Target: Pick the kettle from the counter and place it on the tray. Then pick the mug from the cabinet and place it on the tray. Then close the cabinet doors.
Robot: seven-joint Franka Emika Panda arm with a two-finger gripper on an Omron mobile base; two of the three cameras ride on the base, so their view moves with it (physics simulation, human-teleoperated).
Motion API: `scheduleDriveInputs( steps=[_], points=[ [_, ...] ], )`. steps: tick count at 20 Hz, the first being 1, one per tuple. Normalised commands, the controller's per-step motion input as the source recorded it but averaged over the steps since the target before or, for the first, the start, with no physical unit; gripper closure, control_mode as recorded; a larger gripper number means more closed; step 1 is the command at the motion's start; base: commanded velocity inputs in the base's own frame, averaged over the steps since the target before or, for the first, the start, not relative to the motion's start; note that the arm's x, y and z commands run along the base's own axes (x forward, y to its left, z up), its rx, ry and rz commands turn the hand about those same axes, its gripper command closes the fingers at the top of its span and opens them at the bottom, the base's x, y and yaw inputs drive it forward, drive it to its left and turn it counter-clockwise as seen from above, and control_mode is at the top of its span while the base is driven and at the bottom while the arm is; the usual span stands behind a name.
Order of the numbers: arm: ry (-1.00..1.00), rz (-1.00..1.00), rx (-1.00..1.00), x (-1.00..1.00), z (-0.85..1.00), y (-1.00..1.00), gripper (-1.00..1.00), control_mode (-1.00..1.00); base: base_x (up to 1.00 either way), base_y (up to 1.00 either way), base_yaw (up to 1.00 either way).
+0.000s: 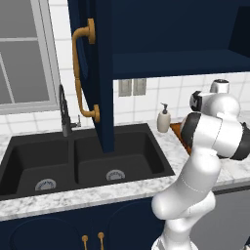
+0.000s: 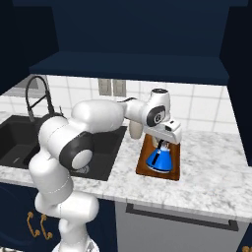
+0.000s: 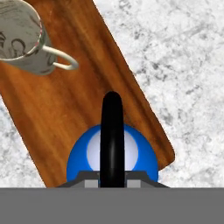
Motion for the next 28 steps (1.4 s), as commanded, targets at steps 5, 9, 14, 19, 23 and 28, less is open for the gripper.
scheduleDriveInputs(
  steps=[5, 9, 14, 19, 23, 28],
  points=[
    [0.0, 0.07, 0.03, 0.0, -0.24, 0.0, 1.0, -1.0, 0.0, 0.0, 0.0],
    [0.0, 0.05, 0.0, -0.04, -0.21, 0.04, -1.0, -1.0, 0.0, 0.0, 0.0],
    [0.0, 0.0, 0.0, -0.11, -0.02, 0.0, -1.0, -1.0, 0.0, 0.0, 0.0],
    [0.0, 0.0, 0.0, -0.28, 0.2, 0.0, -1.0, -1.0, 0.0, 0.0, 0.0],
    [-0.09, 0.0, 0.0, -0.52, 0.63, 0.0, -1.0, -1.0, 0.0, 0.0, 0.0],
    [-0.12, 0.0, 0.0, -0.82, 0.18, 0.24, -1.0, -1.0, 0.0, 0.0, 0.0]
  ],
)
